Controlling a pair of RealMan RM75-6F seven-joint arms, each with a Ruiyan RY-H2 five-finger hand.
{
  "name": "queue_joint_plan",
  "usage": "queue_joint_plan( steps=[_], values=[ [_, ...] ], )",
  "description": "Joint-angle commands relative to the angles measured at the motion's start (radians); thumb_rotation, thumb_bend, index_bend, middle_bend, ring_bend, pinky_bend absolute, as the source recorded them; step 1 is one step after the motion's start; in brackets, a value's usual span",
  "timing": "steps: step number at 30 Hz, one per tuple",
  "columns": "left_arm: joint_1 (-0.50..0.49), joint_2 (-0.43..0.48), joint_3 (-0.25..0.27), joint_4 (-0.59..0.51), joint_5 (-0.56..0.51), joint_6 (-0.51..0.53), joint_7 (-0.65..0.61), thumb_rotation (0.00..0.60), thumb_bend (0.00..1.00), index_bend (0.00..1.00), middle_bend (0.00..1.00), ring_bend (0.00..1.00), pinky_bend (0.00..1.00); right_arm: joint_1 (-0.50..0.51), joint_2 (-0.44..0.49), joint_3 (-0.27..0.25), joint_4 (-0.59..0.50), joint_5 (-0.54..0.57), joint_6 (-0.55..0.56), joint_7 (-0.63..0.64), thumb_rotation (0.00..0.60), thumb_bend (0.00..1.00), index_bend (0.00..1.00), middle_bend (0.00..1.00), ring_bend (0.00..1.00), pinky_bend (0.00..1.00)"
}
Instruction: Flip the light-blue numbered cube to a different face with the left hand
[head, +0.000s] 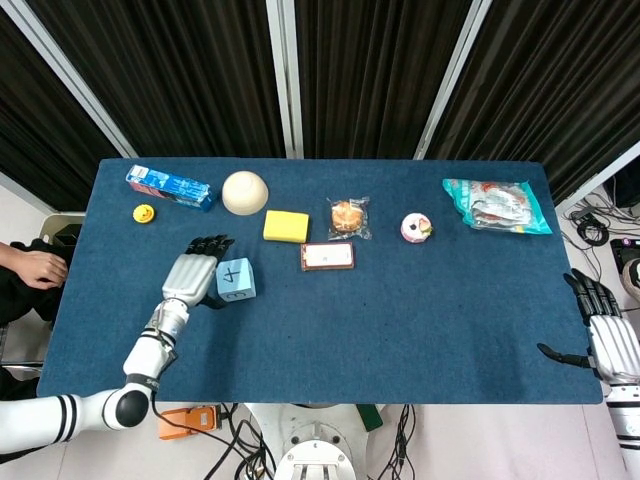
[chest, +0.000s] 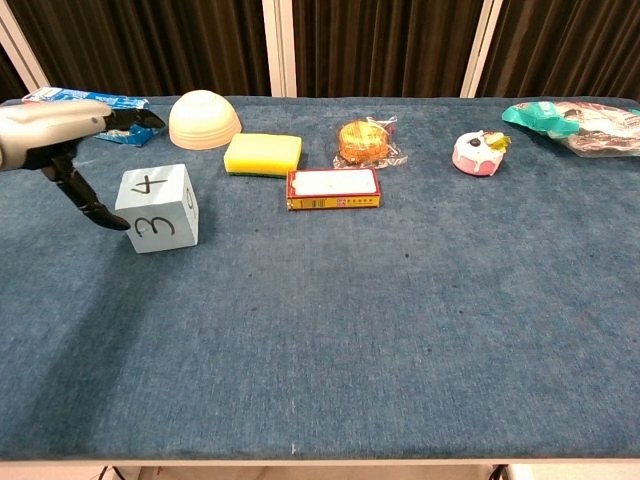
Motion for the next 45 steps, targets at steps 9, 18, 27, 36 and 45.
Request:
queue_joint_plan(
  steps=[9,18,27,36,45],
  values=[
    [-0.174,-0.116,-0.095,-0.012,-0.418,0.126,0.218,0.6,0.04,0.03,0.07,0.0,0.0,0.004,-0.012,0.001,0.025,0.005,-0.012,0.021,0.6,0.02,0.0,0.03,0.0,0.1],
    [-0.211,-0.145,-0.096,0.049,-0.485,0.117,0.232,0.6,0.05,0.11,0.13,0.05,0.0,0.002,-0.016,0.0,0.033,0.009,-0.014,0.027,0.6,0.02,0.0,0.04,0.0,0.1],
    [-0.19,-0.145,-0.079,0.093,-0.429,0.076,0.165,0.6,0.16,0.4,0.43,0.27,0.02,-0.003,-0.015,-0.001,0.029,0.008,-0.006,0.024,0.6,0.02,0.0,0.04,0.0,0.1],
    [-0.063,-0.024,-0.051,0.081,0.0,-0.069,-0.196,0.6,0.18,0.43,0.44,0.22,0.0,-0.01,-0.009,-0.001,0.014,0.008,0.003,0.013,0.6,0.02,0.0,0.04,0.0,0.1],
    [0.059,-0.066,-0.011,0.293,0.533,-0.128,-0.901,0.6,0.18,0.43,0.41,0.15,0.0,-0.011,-0.002,0.0,-0.007,0.006,0.007,-0.004,0.6,0.02,0.0,0.04,0.0,0.1]
  ],
)
